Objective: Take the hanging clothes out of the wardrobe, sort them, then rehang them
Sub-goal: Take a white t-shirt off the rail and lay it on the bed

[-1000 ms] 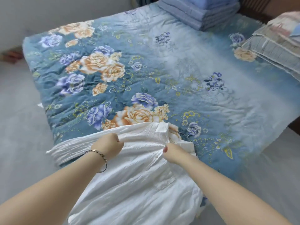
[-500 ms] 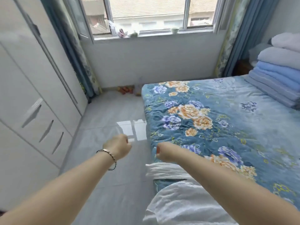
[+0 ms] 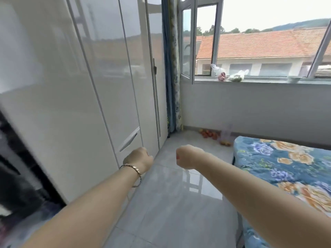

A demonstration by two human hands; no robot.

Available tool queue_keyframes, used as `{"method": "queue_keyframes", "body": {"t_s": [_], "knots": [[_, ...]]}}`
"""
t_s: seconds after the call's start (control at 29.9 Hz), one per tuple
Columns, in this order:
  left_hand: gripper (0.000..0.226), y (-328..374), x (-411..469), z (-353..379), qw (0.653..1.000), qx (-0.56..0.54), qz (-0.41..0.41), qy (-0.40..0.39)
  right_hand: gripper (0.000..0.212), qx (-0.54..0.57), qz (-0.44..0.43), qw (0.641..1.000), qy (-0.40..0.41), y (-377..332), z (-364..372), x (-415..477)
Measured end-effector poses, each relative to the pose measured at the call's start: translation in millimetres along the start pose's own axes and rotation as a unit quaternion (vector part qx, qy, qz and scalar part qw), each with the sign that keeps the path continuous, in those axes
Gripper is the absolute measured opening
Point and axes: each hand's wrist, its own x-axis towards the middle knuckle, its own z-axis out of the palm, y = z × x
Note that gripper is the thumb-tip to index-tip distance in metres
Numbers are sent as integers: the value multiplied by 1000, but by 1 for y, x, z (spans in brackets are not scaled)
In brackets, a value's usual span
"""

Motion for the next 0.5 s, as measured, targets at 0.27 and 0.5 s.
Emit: {"method": "queue_keyframes", "body": {"t_s": [0.27, 0.5], "knots": [[17, -91, 92, -70, 990, 18, -120, 78, 29, -127, -207, 968, 62, -106, -79, 156], [12, -199, 98, -173, 938, 3, -295, 184, 32, -116, -369, 917, 95, -257, -140, 233]]}}
